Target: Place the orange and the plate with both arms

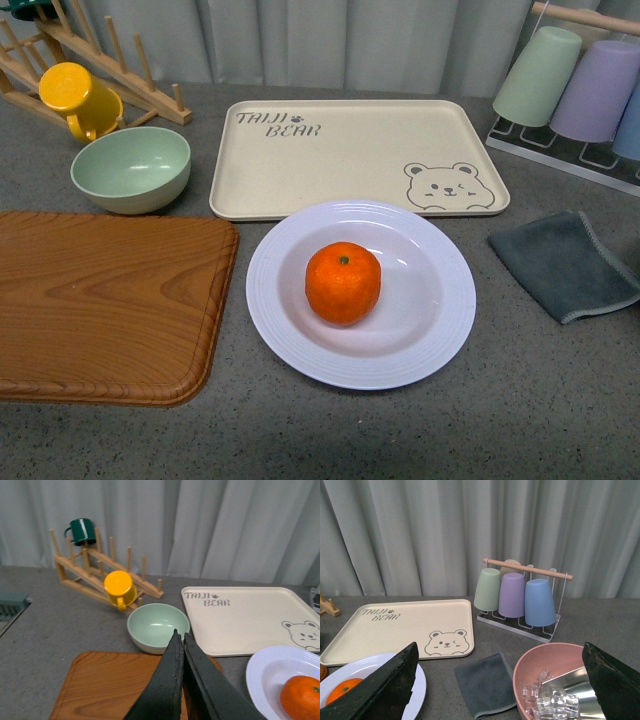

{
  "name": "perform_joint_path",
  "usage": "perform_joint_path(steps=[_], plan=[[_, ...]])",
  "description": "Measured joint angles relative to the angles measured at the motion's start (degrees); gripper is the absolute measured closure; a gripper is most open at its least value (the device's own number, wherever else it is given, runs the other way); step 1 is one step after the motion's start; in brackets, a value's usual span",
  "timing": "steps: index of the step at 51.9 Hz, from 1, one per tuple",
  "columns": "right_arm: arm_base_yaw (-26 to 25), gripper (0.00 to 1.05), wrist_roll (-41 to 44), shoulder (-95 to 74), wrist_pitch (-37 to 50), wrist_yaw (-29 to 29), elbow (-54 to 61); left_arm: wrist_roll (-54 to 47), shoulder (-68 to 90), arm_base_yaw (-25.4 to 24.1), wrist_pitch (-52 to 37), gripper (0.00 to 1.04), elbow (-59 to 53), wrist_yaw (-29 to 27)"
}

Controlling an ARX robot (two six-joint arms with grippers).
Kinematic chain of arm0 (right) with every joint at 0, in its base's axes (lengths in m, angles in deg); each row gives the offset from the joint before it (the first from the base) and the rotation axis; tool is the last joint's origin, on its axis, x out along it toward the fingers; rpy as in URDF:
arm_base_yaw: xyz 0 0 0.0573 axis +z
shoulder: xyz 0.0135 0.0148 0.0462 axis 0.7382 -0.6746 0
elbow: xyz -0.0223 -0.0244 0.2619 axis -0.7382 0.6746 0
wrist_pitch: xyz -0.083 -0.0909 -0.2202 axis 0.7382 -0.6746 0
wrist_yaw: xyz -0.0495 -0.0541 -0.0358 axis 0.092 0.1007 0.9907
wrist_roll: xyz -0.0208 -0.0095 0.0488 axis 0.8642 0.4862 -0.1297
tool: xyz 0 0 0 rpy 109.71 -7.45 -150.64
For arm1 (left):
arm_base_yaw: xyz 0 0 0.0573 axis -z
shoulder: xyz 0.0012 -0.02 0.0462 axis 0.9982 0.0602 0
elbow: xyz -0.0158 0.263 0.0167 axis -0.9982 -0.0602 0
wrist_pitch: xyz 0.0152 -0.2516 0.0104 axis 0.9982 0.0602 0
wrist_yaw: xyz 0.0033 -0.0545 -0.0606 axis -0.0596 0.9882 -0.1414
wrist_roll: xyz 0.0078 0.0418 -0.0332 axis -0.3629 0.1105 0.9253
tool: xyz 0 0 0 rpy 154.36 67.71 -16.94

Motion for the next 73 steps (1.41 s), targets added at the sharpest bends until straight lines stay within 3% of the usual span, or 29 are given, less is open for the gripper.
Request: perform_joint_path(steps=[4,28,62,66,73], plan=[[0.0,0.09,0.0,0.0,0.0,0.0,0.0,0.0,-4.4,-1.8,3.8,1.01,0.0,0.3],[0.0,0.09,0.0,0.0,0.0,0.0,0.0,0.0,-23.2,-1.9,21.2,1.01,-0.1,0.7],[0.0,0.09,0.0,0.0,0.0,0.0,0.0,0.0,-35.5,-1.9,33.4,1.01,-0.1,0.7],[0.0,0.09,0.0,0.0,0.0,0.0,0.0,0.0,-41.5,-1.9,41.4,1.01,-0.1,0.7],[0.0,0.09,0.0,0.0,0.0,0.0,0.0,0.0,-44.5,-1.9,42.7,1.01,-0.1,0.7]])
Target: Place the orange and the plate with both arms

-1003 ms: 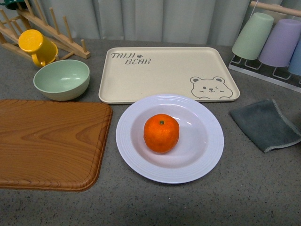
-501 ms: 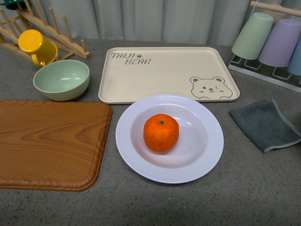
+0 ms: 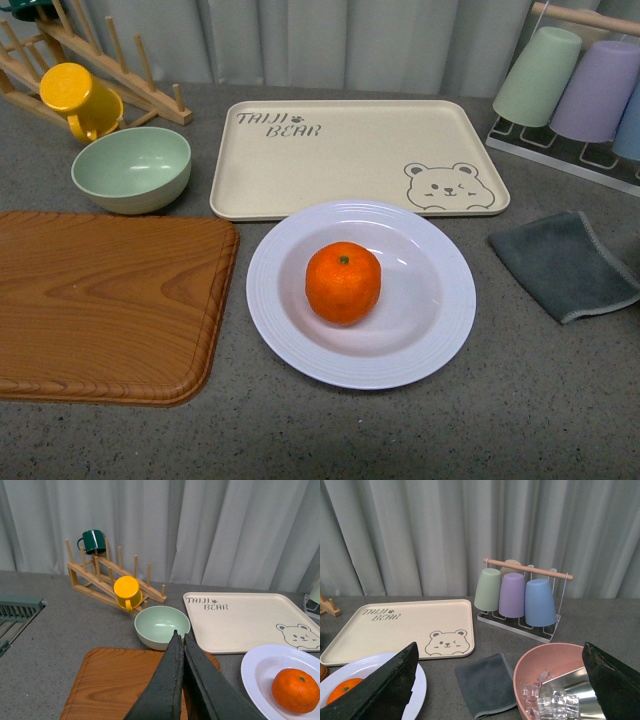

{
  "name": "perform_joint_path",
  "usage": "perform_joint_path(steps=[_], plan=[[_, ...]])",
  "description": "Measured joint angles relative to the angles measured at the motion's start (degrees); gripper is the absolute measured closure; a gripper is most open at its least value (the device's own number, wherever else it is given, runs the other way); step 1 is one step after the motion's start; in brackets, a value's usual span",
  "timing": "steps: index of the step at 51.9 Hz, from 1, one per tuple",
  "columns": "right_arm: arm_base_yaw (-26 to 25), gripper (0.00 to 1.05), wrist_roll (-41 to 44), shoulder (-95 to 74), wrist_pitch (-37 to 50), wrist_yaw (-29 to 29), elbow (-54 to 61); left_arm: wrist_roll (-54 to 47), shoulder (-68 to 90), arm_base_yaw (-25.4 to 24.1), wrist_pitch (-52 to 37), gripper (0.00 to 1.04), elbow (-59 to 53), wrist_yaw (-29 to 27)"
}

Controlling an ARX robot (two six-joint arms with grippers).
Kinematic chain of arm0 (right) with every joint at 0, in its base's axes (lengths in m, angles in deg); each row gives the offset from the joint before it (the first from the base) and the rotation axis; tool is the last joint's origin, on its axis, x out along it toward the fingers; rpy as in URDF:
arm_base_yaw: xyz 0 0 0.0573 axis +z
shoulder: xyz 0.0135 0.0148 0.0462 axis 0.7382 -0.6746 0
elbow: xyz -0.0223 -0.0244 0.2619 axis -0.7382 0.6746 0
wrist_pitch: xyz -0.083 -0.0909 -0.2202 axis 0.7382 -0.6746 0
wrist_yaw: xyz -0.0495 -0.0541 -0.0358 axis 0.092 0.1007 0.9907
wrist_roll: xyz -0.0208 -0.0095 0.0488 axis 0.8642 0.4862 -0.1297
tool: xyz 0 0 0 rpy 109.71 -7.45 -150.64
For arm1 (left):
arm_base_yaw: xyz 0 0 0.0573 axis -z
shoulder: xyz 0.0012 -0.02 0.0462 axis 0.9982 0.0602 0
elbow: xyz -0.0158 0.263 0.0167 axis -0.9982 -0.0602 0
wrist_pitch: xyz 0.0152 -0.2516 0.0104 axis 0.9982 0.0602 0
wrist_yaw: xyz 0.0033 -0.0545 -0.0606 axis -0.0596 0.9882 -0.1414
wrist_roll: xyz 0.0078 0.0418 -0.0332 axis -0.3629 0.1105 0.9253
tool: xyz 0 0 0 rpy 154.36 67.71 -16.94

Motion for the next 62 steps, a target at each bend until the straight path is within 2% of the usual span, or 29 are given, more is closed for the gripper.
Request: perform_joint_path(steps=[4,9,23,26,43,50,58,62], plan=[[0.0,0.09,0.0,0.0,0.0,0.0,0.0,0.0,0.0,0.0,0.0,1.0,0.0,0.0],[0.0,0.09,0.0,0.0,0.0,0.0,0.0,0.0,-0.1,0.0,0.1,0.83,0.0,0.0],[0.0,0.09,0.0,0.0,0.0,0.0,0.0,0.0,-0.1,0.0,0.1,0.17,0.0,0.0],[0.0,0.09,0.0,0.0,0.0,0.0,0.0,0.0,-0.1,0.0,0.1,0.05,0.0,0.0],[0.0,0.09,0.0,0.0,0.0,0.0,0.0,-0.1,-0.1,0.0,0.1,0.06,0.0,0.0],[-1.6,0.09,2.0,-6.6,-5.2,-5.1,-2.6,-0.1,-0.1,0.0,0.1,0.06,0.0,0.0],[-1.6,0.09,2.1,-21.8,3.7,-5.6,-3.8,-0.1,-0.1,0.0,0.1,0.06,0.0,0.0],[0.3,0.09,1.9,-36.1,14.1,-6.6,-6.1,-0.1,-0.1,0.0,0.1,0.06,0.0,0.0]])
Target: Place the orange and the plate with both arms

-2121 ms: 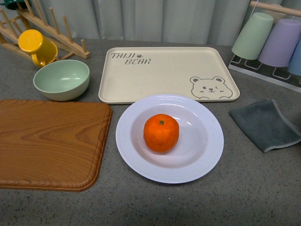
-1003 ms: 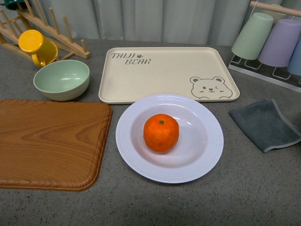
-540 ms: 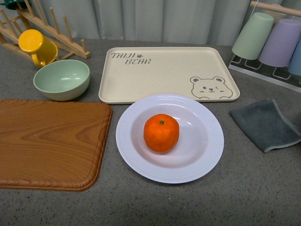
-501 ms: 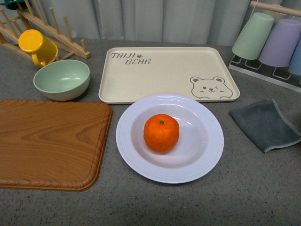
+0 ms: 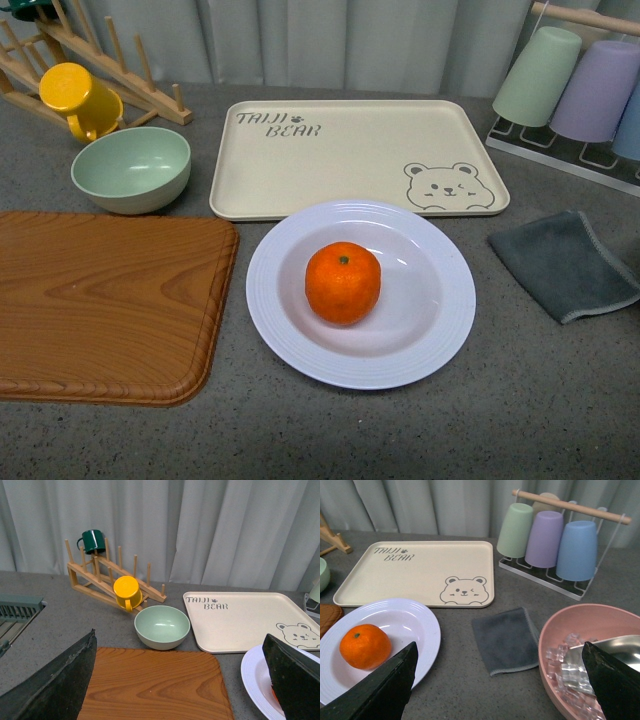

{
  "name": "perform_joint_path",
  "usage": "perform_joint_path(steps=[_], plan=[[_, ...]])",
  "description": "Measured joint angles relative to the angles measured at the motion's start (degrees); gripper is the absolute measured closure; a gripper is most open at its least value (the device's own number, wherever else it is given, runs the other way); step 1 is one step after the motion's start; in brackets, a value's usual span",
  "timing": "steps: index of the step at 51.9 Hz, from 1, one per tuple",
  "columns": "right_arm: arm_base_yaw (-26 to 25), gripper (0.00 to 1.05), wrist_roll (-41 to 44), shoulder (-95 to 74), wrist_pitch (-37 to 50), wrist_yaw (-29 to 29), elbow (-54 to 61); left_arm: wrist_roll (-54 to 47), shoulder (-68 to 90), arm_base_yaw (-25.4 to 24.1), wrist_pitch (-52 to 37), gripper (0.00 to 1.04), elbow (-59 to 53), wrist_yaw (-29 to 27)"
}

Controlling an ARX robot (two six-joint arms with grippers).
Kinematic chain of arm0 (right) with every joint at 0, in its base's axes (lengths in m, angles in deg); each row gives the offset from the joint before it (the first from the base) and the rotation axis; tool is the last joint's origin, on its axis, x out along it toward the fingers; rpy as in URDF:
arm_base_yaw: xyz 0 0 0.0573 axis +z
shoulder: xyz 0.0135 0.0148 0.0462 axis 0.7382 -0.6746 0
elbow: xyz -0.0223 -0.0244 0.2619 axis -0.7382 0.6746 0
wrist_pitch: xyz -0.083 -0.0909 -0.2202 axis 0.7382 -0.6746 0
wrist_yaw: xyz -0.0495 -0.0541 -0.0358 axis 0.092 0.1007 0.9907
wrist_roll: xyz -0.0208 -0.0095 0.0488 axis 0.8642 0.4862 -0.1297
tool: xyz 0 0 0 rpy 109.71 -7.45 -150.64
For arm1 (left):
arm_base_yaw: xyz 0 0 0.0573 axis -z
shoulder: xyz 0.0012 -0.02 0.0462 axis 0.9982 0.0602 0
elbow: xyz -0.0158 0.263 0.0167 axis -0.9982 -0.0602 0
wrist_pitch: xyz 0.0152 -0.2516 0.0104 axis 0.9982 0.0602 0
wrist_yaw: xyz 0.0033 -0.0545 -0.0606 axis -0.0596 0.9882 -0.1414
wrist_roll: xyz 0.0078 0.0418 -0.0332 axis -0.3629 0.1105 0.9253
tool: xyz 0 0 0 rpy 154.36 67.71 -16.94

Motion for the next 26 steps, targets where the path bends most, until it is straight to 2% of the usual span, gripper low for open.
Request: perform_joint_path(steps=[6,10,20,26], plan=[[0.2,0.09,-3.0,-16.5,8.6,-1.8,-4.6,0.0,0.0,0.0,0.0,0.06,0.0,0.0],[0.0,0.09,-6.3,-26.9,10.9,-3.4,-8.1,0.0,0.0,0.0,0.0,0.06,0.0,0.0],[0.1,0.09,-12.8,-45.8,10.2,-10.5,-15.6,0.0,0.0,0.0,0.0,0.06,0.0,0.0],[-1.3,0.09,-17.4,-56.3,9.2,-17.2,-21.2,0.0,0.0,0.0,0.0,0.06,0.0,0.0]])
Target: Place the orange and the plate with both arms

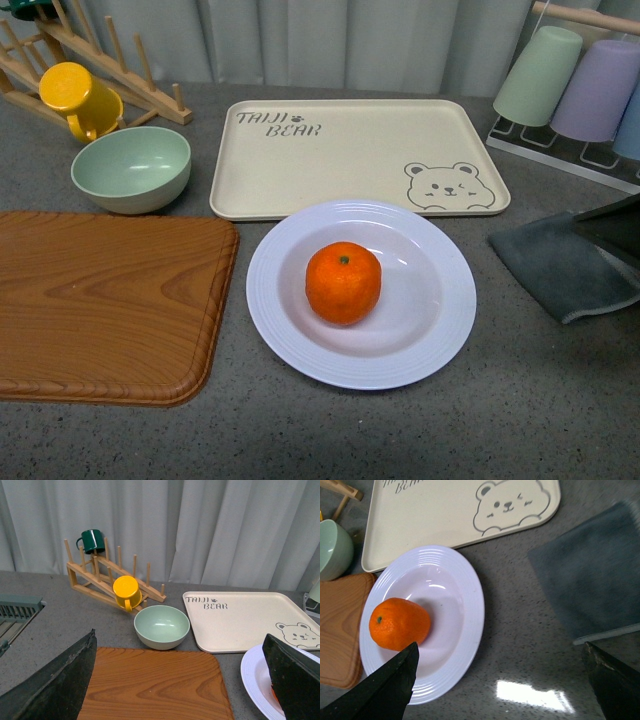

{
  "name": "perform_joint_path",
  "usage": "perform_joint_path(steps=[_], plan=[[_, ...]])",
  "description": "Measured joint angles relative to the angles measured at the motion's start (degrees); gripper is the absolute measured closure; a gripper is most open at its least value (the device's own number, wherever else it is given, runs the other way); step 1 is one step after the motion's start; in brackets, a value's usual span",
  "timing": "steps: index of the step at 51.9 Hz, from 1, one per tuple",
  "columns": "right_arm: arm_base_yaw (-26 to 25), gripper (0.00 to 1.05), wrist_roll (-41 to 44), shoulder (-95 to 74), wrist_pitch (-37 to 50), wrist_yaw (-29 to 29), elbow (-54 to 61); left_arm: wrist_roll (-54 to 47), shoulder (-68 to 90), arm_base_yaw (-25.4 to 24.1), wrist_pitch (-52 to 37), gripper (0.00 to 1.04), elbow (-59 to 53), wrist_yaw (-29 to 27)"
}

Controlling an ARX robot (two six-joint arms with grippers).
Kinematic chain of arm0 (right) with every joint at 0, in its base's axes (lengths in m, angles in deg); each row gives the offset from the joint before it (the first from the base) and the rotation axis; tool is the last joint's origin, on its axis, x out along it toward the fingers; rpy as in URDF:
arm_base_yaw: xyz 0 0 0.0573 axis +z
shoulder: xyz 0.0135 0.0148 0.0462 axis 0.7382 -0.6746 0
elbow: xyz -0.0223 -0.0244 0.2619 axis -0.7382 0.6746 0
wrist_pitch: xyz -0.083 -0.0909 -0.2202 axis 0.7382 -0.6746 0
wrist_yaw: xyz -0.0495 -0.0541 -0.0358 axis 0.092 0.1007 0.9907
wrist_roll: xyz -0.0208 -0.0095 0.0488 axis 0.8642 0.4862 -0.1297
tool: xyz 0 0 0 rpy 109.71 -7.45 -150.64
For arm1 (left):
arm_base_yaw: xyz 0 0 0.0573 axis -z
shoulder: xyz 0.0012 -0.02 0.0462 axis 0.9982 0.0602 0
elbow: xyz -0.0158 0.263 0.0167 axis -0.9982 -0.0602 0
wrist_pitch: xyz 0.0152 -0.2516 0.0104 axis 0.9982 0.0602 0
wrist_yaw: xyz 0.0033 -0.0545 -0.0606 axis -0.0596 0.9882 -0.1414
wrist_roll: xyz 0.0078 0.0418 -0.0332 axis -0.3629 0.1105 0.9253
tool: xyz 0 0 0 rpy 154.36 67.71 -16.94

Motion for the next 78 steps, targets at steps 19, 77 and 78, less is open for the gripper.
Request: perform_joint_path(steps=[19,77,78], plan=[[1.1,0.09,-8.4,-21.3,-3.5,-13.8,-13.4,0.0,0.0,0.0,0.0,0.06,0.0,0.0],[7.4,0.17,-27.8,-38.9,11.1,-20.8,-23.1,0.0,0.0,0.0,0.0,0.06,0.0,0.0],[7.4,0.21,-27.8,-38.9,11.1,-20.8,-23.1,0.0,0.0,0.0,0.0,0.06,0.0,0.0]])
